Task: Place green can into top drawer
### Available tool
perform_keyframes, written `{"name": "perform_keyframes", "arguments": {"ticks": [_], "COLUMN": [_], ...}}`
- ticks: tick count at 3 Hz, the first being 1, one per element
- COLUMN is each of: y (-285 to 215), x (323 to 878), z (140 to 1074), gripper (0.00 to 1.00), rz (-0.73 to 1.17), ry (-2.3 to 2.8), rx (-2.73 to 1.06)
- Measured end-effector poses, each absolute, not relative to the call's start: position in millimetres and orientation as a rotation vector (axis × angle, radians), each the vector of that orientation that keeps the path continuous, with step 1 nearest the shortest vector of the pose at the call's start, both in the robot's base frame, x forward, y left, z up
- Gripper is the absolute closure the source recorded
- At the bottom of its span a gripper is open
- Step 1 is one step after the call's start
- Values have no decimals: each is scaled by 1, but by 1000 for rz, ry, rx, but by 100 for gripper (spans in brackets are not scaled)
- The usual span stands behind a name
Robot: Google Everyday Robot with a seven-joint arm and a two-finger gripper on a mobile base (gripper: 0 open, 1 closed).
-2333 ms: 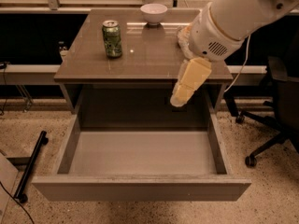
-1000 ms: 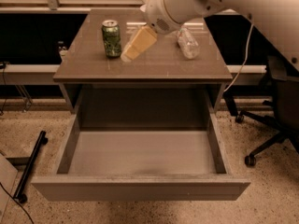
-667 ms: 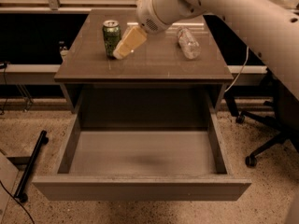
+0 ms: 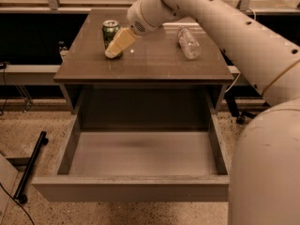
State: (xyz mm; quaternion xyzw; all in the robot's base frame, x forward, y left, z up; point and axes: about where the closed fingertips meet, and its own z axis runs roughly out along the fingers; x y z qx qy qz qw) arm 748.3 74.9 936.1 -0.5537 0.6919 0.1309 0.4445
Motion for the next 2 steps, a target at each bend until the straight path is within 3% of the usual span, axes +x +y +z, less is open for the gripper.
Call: {"name": "perform_keyframes", "arguments": {"ticks": [2], "y": [89], "x": [770], "z": [918], "gripper": [0], "rz": [360], "ry": [1737], "rx": [-1373]}}
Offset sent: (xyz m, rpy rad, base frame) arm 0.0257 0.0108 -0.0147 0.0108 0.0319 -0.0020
